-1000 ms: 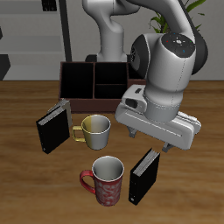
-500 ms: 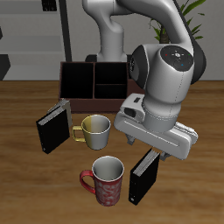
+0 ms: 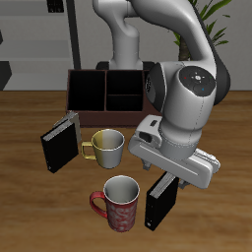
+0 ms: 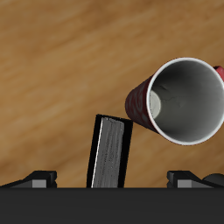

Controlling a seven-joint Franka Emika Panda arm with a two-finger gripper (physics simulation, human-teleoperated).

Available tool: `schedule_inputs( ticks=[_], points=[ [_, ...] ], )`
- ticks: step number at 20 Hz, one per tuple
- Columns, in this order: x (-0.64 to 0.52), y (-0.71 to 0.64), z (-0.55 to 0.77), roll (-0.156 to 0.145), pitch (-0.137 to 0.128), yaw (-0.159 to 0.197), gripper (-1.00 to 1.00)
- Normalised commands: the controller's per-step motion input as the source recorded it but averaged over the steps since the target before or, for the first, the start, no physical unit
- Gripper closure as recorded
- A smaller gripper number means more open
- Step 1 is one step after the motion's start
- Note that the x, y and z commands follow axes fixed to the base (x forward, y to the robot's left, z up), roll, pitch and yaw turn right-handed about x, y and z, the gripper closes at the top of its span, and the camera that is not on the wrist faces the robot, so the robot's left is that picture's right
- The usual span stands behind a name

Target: Place the left black book into the back desk caddy's left compartment

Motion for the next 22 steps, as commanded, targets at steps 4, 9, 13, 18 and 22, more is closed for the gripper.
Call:
schedule_inputs(
  ticks=[4, 9, 13, 18, 22],
  points=[
    [0.04, -0.14, -0.28, -0.013, 0.034, -0.014, -1.00],
    [-0.01, -0.10, -0.23, -0.013, 0.047, -0.062, -1.00],
    [-0.03, -0.03, -0.28, 0.009, 0.020, -0.003, 1.00],
    [-0.04, 0.05, -0.15, 0.026, 0.019, 0.000, 1.00],
    [-0.04, 0.02, -0.08, 0.022, 0.006, 0.011, 1.00]
  ],
)
